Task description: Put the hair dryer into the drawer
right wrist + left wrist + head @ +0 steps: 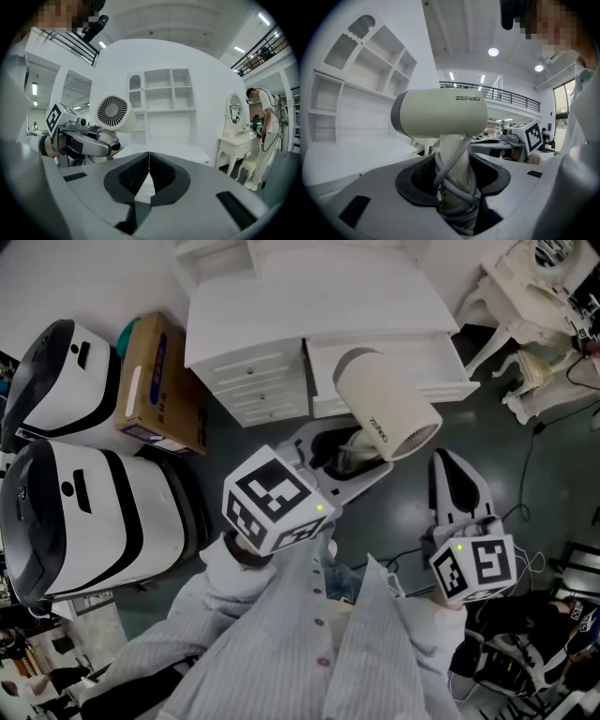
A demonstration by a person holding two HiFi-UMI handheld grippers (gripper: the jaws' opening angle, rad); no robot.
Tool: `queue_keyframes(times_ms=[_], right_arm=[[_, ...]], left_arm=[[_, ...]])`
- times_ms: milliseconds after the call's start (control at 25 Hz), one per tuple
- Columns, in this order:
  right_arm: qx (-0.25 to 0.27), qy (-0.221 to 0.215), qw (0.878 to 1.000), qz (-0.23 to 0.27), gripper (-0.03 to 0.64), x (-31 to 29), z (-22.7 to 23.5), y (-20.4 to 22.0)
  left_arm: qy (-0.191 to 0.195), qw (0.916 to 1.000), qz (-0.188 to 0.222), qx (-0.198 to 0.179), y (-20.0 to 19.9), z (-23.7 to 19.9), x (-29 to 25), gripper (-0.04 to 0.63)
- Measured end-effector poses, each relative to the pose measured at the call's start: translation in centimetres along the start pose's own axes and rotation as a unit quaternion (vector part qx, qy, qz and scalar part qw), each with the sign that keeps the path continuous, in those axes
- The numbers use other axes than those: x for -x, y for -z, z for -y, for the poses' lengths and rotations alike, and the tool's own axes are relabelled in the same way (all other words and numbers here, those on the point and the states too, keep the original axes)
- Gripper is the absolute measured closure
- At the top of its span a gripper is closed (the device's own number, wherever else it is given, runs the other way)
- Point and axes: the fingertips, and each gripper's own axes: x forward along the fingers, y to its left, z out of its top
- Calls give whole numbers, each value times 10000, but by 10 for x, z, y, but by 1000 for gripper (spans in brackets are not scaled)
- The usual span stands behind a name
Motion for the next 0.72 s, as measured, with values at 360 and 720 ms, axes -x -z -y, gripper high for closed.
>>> queue_keyframes(times_ms=[360, 720], right_arm=[[-5, 144, 9999, 23, 604, -79, 45, -26], [-23, 381, 9993, 14, 604, -137, 66, -37]], left_arm=[[93, 10000, 1, -9, -30, -83, -40, 379], [259, 9996, -41, -34, -40, -144, -55, 379]])
